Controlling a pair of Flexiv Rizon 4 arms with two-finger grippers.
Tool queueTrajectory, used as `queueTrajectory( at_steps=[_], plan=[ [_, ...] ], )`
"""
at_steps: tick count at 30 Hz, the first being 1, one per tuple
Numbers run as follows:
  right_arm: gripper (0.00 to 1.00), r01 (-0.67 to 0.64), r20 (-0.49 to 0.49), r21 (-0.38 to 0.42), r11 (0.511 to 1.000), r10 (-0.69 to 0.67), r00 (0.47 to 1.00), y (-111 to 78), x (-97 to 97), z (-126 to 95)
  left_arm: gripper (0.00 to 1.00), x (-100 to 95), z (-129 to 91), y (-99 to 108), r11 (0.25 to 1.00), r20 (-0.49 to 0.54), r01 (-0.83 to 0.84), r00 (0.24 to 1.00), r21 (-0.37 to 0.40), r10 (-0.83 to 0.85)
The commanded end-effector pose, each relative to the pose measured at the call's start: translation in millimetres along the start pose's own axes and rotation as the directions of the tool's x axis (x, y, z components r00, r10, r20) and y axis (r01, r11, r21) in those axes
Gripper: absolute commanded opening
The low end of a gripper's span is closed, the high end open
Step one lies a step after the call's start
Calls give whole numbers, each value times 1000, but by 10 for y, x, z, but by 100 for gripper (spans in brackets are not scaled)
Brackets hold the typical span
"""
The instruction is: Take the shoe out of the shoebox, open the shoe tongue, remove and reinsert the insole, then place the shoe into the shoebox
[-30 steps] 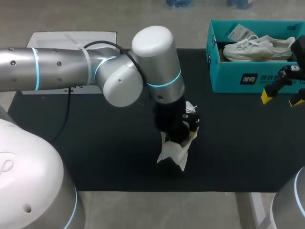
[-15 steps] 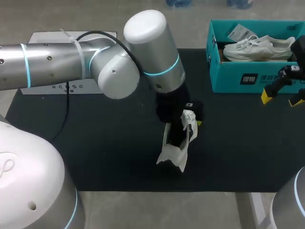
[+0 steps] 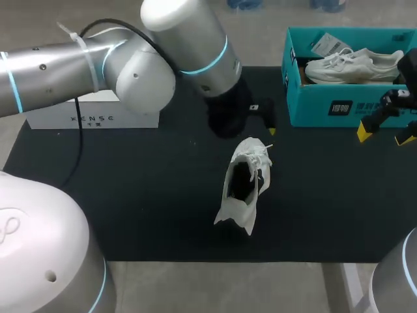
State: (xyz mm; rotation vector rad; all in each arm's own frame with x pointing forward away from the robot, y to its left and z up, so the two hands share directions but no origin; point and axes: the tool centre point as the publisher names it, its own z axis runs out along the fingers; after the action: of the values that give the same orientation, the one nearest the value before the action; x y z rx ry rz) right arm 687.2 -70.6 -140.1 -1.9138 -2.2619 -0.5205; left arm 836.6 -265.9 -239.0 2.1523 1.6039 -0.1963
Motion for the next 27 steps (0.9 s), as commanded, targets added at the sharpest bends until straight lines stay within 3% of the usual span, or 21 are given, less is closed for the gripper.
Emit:
queueTrajectory(
  at_steps=[1,8,16,23,27],
  plan=[
    [100,-1,1,4,1000,1,1000,23,0,9,0,-3,39,53,1000,-20,-7,1000,19,7],
    [100,-1,1,4,1000,1,1000,23,0,9,0,52,255,-63,998,-70,-27,997,50,31],
    [100,-1,1,4,1000,1,1000,23,0,9,0,298,521,-336,993,-131,-7,991,114,22],
    [100,-1,1,4,1000,1,1000,23,0,9,0,419,490,-609,987,-178,30,984,155,-2],
    [100,-1,1,4,1000,1,1000,23,0,9,0,447,406,-656,986,-207,85,977,144,-54]
  ],
)
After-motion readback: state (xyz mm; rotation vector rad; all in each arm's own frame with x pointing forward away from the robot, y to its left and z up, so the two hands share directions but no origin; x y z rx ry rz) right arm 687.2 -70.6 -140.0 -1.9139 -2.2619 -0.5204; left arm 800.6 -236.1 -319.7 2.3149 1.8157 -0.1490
